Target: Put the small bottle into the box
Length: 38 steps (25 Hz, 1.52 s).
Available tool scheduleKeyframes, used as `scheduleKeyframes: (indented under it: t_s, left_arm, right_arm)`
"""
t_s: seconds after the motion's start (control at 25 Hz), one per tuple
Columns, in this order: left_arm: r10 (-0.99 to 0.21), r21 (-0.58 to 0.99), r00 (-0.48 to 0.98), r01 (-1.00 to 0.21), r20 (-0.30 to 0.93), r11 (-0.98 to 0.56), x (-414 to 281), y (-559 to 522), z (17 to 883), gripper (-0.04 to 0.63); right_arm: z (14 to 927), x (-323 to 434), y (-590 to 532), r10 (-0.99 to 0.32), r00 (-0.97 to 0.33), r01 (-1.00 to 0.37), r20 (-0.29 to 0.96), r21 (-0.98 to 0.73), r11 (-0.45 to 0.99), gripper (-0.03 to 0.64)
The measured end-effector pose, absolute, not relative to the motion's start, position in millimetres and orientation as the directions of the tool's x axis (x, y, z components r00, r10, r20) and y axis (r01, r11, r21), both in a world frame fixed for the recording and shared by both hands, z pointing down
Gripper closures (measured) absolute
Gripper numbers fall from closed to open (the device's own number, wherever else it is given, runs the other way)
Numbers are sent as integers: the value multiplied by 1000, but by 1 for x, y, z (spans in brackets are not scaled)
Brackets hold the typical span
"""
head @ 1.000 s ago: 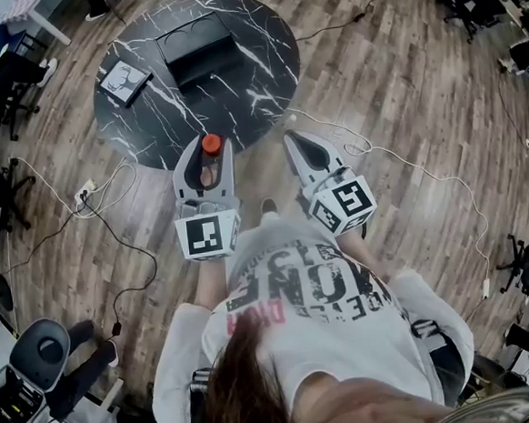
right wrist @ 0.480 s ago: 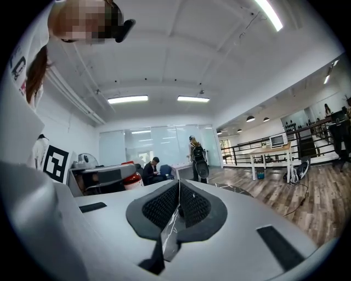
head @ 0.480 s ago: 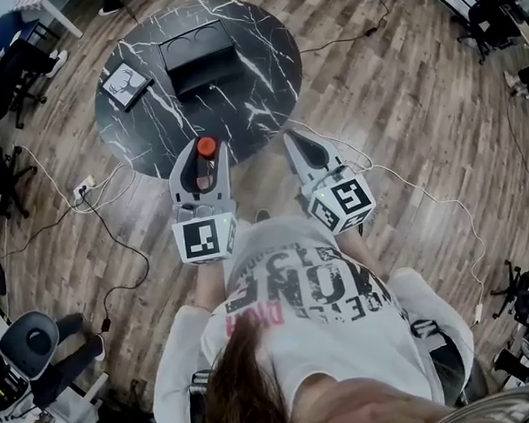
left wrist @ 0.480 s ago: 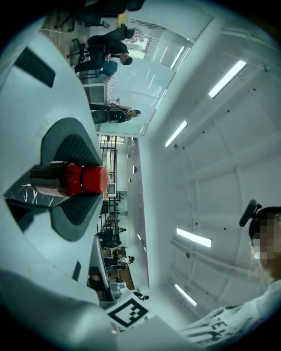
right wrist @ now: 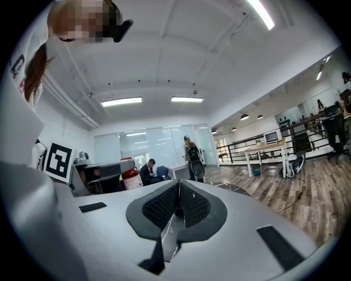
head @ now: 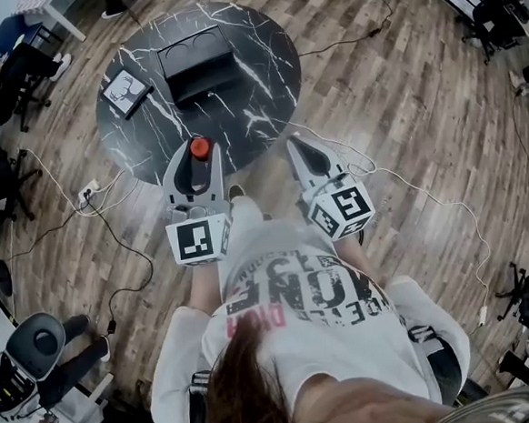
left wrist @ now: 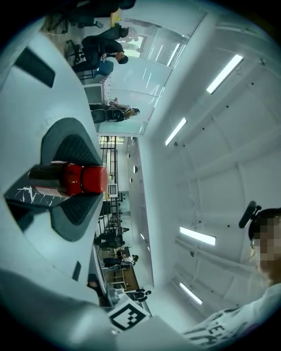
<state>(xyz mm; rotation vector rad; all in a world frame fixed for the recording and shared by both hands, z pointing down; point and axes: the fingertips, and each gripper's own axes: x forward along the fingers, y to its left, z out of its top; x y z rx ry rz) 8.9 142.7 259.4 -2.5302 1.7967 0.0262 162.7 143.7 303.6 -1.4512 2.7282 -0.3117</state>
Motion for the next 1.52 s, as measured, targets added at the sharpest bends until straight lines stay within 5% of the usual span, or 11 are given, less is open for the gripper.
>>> scheduleKeyframes:
  t_s: [1.52]
  left_arm:
    - [-923, 62, 383, -922, 25, -381, -59, -62, 288, 449]
  right_arm:
    - [317, 102, -51, -845, -513, -854, 153, -189, 485, 615]
